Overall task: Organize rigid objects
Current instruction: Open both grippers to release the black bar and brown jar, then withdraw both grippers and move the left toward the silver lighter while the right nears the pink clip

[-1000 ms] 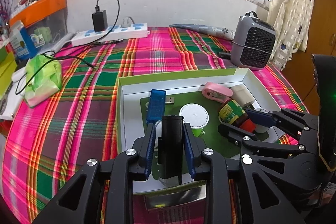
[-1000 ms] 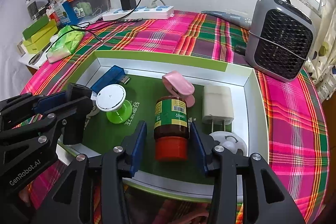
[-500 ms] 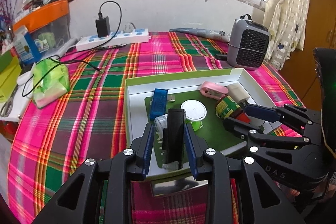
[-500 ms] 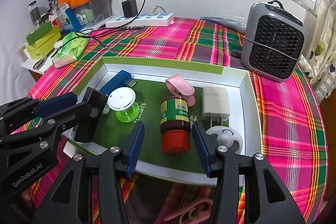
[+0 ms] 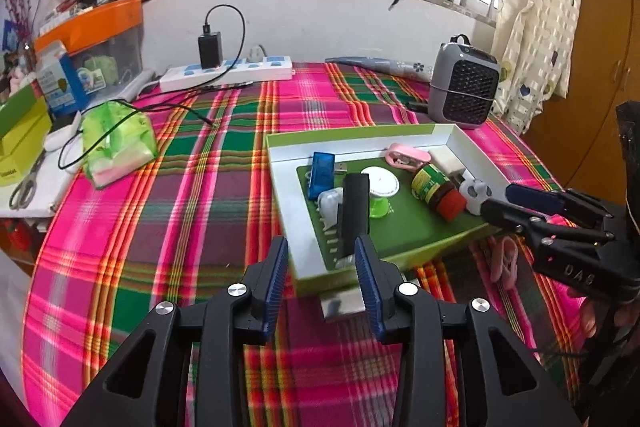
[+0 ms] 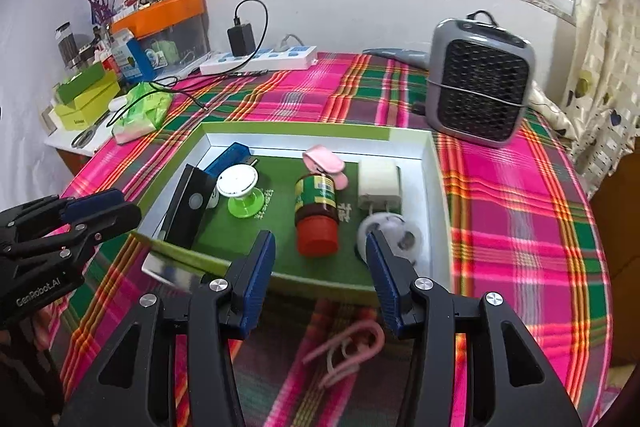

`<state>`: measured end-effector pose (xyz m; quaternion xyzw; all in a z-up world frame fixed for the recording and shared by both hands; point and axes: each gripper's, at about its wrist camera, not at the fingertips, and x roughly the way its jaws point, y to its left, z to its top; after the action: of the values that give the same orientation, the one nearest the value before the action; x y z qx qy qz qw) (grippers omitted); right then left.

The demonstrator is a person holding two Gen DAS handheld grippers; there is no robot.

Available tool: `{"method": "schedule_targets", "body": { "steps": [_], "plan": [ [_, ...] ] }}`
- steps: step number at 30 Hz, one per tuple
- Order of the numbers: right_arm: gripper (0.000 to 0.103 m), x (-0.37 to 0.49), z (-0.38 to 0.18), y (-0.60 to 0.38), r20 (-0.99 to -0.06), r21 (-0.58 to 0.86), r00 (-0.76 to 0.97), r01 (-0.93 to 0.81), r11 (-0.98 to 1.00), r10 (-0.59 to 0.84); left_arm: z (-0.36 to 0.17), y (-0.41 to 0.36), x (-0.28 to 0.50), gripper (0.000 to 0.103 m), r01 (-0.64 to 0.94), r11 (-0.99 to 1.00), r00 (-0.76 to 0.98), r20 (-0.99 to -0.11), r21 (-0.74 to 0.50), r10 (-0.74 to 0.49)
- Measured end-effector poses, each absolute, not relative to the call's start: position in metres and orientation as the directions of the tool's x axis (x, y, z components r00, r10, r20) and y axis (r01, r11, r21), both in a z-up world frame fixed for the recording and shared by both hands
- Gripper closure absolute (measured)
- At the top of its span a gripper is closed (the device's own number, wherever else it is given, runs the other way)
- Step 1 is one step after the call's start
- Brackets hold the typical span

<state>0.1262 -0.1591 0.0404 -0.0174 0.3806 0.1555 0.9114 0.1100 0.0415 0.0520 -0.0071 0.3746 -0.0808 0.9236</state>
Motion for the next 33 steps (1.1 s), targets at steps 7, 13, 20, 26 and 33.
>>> {"method": "schedule_targets", "body": {
  "steps": [7, 13, 20, 26, 33],
  "plan": [
    [0.054, 0.103, 0.038, -0.175, -0.704, 0.091, 0.671, -0.240, 0.967, 0.233, 0.040, 0.049, 0.096, 0.067, 0.165, 0.982, 0.673, -0.718, -0.088, -0.177],
    [0.054, 0.090, 0.030, -0.187, -0.726, 0.115, 0.652, -0.201, 0.973, 0.221, 0.024, 0.050, 0.098, 0.067, 0.176, 0.978, 0.636, -0.745, -0.113, -0.201],
    [0.054, 0.088, 0.020, -0.187, -0.744, 0.140, 0.626, -0.198, 0.970, 0.235, 0.011, 0.038, 0.108, 0.066, 0.226, 0.962, 0.583, -0.770, -0.154, -0.260],
    [0.054, 0.089, 0.017, -0.178, -0.751, 0.129, 0.614, -0.226, 0.966, 0.244, 0.007, 0.033, 0.112, 0.066, 0.227, 0.961, 0.574, -0.776, -0.157, -0.262],
    [0.054, 0.090, 0.015, -0.175, -0.755, 0.124, 0.609, -0.234, 0.964, 0.245, 0.008, 0.026, 0.105, 0.066, 0.267, 0.949, 0.559, -0.776, -0.166, -0.293]
  ]
}}
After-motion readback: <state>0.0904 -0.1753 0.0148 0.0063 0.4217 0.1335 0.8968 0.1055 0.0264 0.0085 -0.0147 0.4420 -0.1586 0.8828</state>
